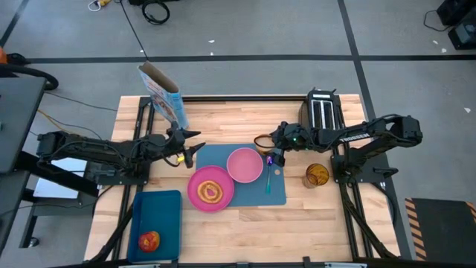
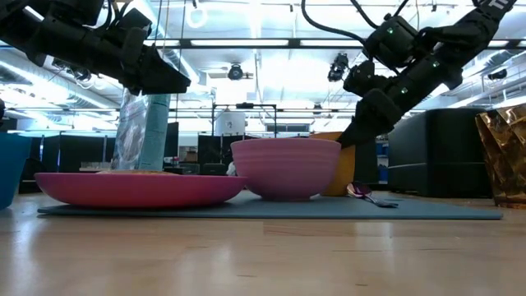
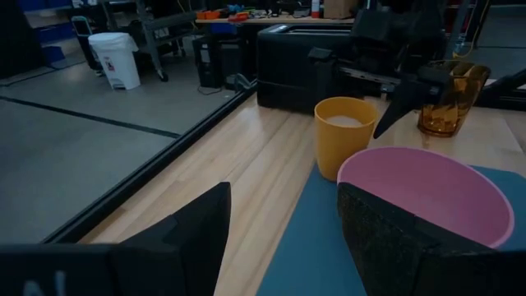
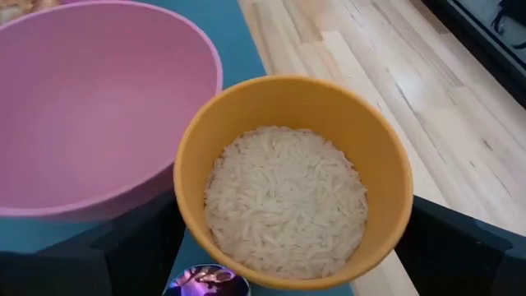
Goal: Arrange a breakfast setting
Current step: Put the yellow cup of milk on the blue tablemat to the top right of the pink bowl
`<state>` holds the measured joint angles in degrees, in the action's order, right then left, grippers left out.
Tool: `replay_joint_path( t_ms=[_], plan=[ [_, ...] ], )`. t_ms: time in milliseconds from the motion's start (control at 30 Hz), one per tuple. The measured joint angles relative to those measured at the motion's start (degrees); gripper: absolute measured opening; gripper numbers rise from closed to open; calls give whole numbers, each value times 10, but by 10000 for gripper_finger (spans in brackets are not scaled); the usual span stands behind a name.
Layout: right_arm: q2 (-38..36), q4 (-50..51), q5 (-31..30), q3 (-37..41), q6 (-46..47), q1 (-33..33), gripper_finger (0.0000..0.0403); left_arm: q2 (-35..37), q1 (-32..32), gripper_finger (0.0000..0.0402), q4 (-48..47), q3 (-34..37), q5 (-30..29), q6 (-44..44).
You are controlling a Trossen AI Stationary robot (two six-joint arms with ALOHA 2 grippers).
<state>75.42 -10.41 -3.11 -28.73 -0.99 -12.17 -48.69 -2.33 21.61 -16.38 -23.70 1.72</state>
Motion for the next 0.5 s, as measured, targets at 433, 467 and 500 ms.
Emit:
replay_joint_path(
  t_ms=[433,467,500],
  plan=[
    [0,70,13,-55,-16,2,400,0,0,231,0,0,0,0],
    [1,71,13,-59,-17,2,400,0,0,231,0,0,0,0],
    [1,70,14,-61,-17,2,400,0,0,231,-1,0,0,-4]
  ],
)
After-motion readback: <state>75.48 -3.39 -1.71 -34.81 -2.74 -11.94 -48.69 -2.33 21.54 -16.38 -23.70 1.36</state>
